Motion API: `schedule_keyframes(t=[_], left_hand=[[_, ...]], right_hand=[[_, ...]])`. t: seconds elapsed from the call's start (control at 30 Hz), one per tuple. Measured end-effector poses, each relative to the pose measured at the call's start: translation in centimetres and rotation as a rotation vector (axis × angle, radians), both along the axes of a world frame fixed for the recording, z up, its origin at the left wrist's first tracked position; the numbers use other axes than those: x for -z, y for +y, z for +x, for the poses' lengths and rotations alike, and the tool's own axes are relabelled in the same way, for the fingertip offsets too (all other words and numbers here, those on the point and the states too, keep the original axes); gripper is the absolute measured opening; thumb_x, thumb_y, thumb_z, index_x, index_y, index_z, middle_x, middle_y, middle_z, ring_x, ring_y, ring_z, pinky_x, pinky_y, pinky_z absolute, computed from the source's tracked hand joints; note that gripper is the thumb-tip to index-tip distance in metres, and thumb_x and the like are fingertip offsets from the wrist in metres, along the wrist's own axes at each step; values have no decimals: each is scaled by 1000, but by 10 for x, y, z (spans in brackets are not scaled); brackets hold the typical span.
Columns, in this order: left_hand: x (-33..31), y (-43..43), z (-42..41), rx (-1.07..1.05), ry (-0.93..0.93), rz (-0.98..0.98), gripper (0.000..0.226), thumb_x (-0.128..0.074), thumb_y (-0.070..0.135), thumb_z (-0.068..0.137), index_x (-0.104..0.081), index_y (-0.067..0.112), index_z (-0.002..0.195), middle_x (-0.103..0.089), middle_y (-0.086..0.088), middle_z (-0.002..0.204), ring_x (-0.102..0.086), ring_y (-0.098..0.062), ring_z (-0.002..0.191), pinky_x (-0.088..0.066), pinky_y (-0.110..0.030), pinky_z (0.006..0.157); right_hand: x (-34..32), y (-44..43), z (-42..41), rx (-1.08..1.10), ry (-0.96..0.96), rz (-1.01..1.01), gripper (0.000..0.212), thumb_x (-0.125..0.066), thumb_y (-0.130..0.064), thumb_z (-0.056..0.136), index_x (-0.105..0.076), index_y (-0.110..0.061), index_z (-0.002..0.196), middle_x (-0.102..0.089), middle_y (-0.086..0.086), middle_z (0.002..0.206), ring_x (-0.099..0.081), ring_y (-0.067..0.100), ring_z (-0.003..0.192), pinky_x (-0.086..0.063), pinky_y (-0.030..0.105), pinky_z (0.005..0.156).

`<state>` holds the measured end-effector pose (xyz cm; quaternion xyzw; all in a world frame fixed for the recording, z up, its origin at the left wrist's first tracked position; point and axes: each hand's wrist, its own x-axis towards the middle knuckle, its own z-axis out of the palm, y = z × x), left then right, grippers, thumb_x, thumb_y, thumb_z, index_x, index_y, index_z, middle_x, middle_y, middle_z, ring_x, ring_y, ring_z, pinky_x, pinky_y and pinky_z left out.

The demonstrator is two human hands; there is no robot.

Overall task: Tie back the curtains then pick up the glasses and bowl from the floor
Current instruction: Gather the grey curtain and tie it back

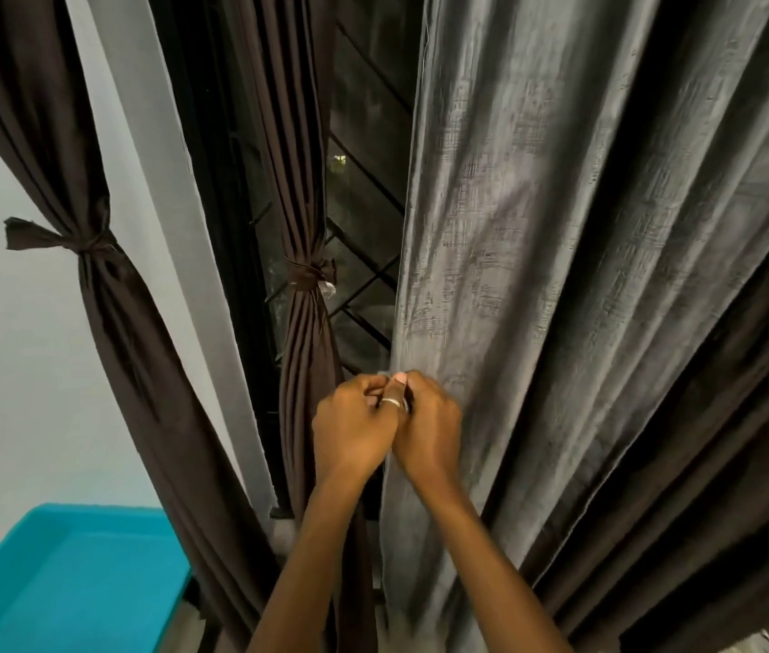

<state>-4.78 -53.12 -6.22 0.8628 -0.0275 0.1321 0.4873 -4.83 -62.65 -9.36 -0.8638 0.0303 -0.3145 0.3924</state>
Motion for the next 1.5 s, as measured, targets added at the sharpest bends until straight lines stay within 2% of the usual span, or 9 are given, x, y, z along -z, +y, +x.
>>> schedule_keyframes(t=[0.33, 0.47, 0.63, 0.83, 0.93, 1.03, 1.13, 1.4, 1.5], left_hand=[[-1, -3, -9, -41, 109, -179, 39, -61, 74, 80, -64, 36, 89, -72, 15, 78, -68, 0, 77, -55, -25, 72], [1, 0, -3, -131, 101, -154, 23, -64, 51, 89, -64, 29, 92, -70, 10, 77, -69, -11, 78, -48, -27, 64], [5, 12, 6, -136, -21, -77, 14, -64, 37, 95, -68, 26, 87, -69, 7, 73, -66, -18, 73, -49, -32, 66], [11, 24, 13, -103, -36, -92, 28, -69, 44, 91, -69, 22, 74, -55, 6, 52, -53, -15, 51, -40, -28, 53], [10, 28, 14, -84, -44, -111, 33, -71, 44, 89, -65, 24, 64, -54, 2, 50, -50, -14, 46, -36, -26, 47], [8, 36, 17, -95, -34, -145, 20, -73, 44, 89, -76, 28, 77, -59, 10, 53, -54, -6, 50, -33, -20, 48], [5, 47, 22, -129, -34, -133, 21, -72, 46, 88, -79, 28, 97, -64, 17, 63, -59, -2, 60, -36, -18, 50], [8, 37, 17, -192, -69, -144, 25, -75, 46, 85, -73, 27, 103, -65, 20, 76, -66, -7, 70, -56, -30, 65], [11, 29, 10, -210, -120, -125, 16, -78, 44, 83, -72, 31, 93, -66, 20, 73, -64, -4, 66, -54, -27, 63]], right_hand=[[2, 21, -20, 95, -119, 102, 13, -64, -18, 99, -75, -15, 94, -64, -10, 80, -57, -4, 68, -45, 10, 58], [5, 29, -28, 31, -115, 52, 14, -66, -12, 96, -78, -17, 101, -68, -8, 86, -59, -3, 71, -44, 10, 59], [-2, 3, -37, -254, 109, 140, 24, -68, -22, 94, -76, -26, 116, -68, -19, 109, -63, -6, 102, -50, 13, 86], [-15, -53, -50, 575, -203, 295, 31, -75, -27, 90, -66, -14, 116, -60, -3, 113, -62, 16, 101, -52, 30, 87], [-23, -81, -48, 575, -131, 339, 60, -84, -30, 83, -53, -10, 130, -54, 0, 121, -55, 17, 110, -48, 32, 93], [-24, -105, -44, 470, 38, 306, 34, -81, -30, 87, -60, -8, 102, -64, 3, 91, -60, 17, 79, -56, 37, 75], [-23, -124, -43, 464, 68, 129, 49, -76, -29, 91, -39, -12, 62, -44, 1, 55, -41, 15, 50, -39, 25, 51], [-12, -106, -49, 534, -17, 170, 48, -72, -27, 95, -36, -28, 62, -49, -4, 59, -44, 12, 52, -33, 28, 53], [-3, -79, -53, 505, -57, 127, 36, -72, -22, 94, -48, -21, 67, -55, 1, 68, -47, 11, 57, -36, 17, 57]])
